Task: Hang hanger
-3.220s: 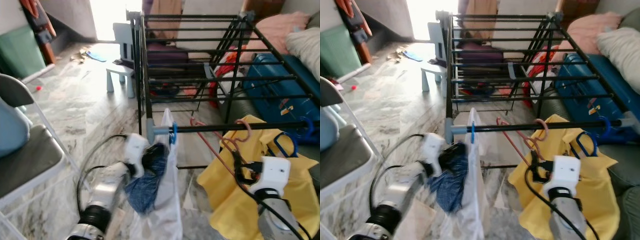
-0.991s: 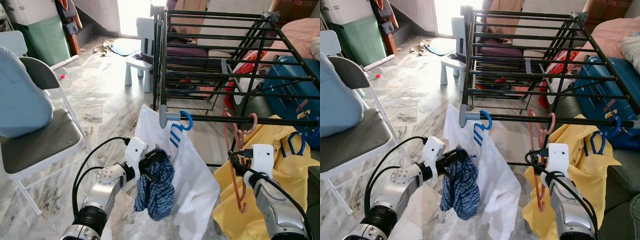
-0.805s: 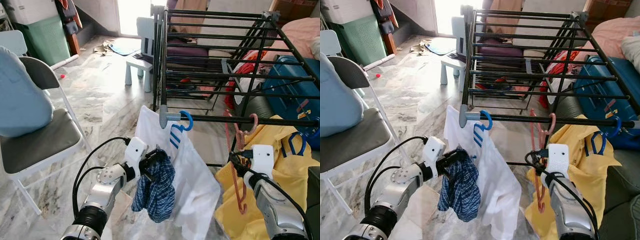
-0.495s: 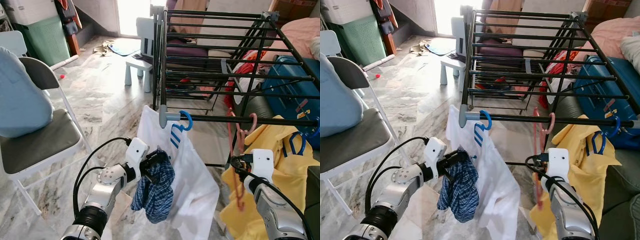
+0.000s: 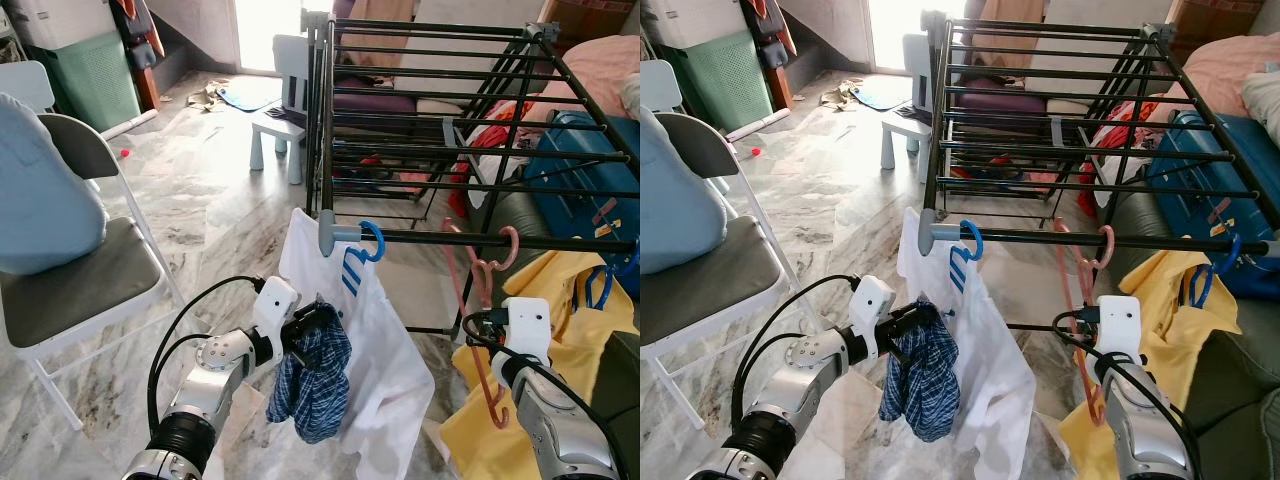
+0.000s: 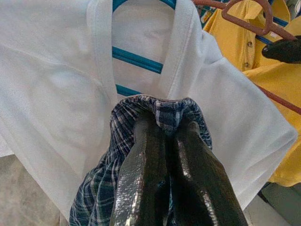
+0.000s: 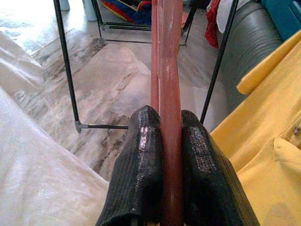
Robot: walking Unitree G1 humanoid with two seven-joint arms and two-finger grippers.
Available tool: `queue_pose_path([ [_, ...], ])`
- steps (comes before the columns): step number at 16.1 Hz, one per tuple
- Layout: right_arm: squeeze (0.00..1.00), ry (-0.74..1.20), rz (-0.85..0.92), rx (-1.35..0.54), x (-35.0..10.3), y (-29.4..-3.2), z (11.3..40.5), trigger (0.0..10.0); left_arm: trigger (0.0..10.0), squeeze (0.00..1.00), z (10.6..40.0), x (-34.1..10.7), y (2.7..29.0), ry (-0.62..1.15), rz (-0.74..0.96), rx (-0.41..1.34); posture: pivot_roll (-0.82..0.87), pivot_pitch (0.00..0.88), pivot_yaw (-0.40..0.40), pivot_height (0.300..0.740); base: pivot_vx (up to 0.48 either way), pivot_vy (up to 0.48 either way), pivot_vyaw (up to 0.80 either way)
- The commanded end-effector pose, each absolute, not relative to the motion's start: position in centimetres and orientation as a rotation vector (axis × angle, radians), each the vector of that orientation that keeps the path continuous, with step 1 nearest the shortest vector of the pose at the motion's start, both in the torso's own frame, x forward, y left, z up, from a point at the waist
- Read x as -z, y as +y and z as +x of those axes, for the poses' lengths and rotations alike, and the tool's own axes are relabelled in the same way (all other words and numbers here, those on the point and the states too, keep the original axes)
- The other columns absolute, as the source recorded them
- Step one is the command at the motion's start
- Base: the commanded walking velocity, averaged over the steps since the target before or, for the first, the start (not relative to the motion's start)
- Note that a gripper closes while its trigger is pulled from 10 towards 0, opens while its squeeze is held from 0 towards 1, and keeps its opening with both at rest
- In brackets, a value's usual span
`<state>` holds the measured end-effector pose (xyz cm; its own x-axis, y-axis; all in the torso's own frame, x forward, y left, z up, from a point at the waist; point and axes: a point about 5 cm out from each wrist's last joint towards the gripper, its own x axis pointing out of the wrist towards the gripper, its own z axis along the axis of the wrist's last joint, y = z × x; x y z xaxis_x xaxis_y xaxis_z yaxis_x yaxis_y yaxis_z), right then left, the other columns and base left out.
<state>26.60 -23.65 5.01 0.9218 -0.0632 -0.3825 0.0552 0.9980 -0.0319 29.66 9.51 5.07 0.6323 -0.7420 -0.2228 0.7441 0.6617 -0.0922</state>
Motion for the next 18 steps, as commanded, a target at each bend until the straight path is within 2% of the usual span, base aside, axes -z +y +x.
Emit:
queue_pose_path([
  [1,0.00,0.393,-0.038,0.063,-5.1,-23.9,26.6,0.0,10.0,0.00,29.6,-5.1,9.3,0.255,0.026,0.856,0.07,0.000,-0.053,0.740,0.000,0.000,0.00],
  [4,0.00,0.387,-0.054,0.067,-5.1,-24.0,26.5,0.0,10.0,0.00,29.6,-4.9,9.4,0.268,0.045,0.832,0.07,0.000,-0.052,0.740,0.000,0.000,0.00],
  [7,0.00,0.275,-0.076,0.086,-6.5,-24.0,26.6,0.0,10.0,0.00,29.9,-4.7,9.5,0.271,0.084,0.779,0.07,0.000,-0.055,0.740,0.000,0.000,0.00],
  [12,0.00,0.156,-0.065,0.138,-7.5,-23.9,24.1,0.0,10.0,0.00,29.9,-4.5,9.6,0.274,0.095,0.748,0.07,0.000,-0.055,0.740,0.000,0.000,0.00],
  [13,0.00,0.197,-0.061,0.139,-6.8,-23.9,23.3,2.8,10.0,0.00,29.8,-4.5,9.5,0.276,0.098,0.754,0.06,0.000,-0.053,0.740,0.000,0.000,0.00],
  [14,0.00,0.197,-0.061,0.139,-6.8,-23.9,23.3,2.8,10.0,0.00,29.8,-4.5,9.5,0.276,0.098,0.754,0.06,0.000,-0.053,0.740,0.000,0.000,0.00],
  [15,0.00,0.213,-0.055,0.135,-6.4,-23.8,22.8,10.0,10.0,0.00,29.8,-4.5,9.4,0.276,0.100,0.757,0.06,0.000,-0.053,0.740,0.000,0.000,0.00],
  [18,0.00,0.258,-0.039,0.122,-5.3,-23.0,21.7,10.0,10.0,0.00,29.9,-4.6,9.1,0.267,0.114,0.760,0.05,0.000,-0.052,0.740,0.000,0.000,0.00],
])
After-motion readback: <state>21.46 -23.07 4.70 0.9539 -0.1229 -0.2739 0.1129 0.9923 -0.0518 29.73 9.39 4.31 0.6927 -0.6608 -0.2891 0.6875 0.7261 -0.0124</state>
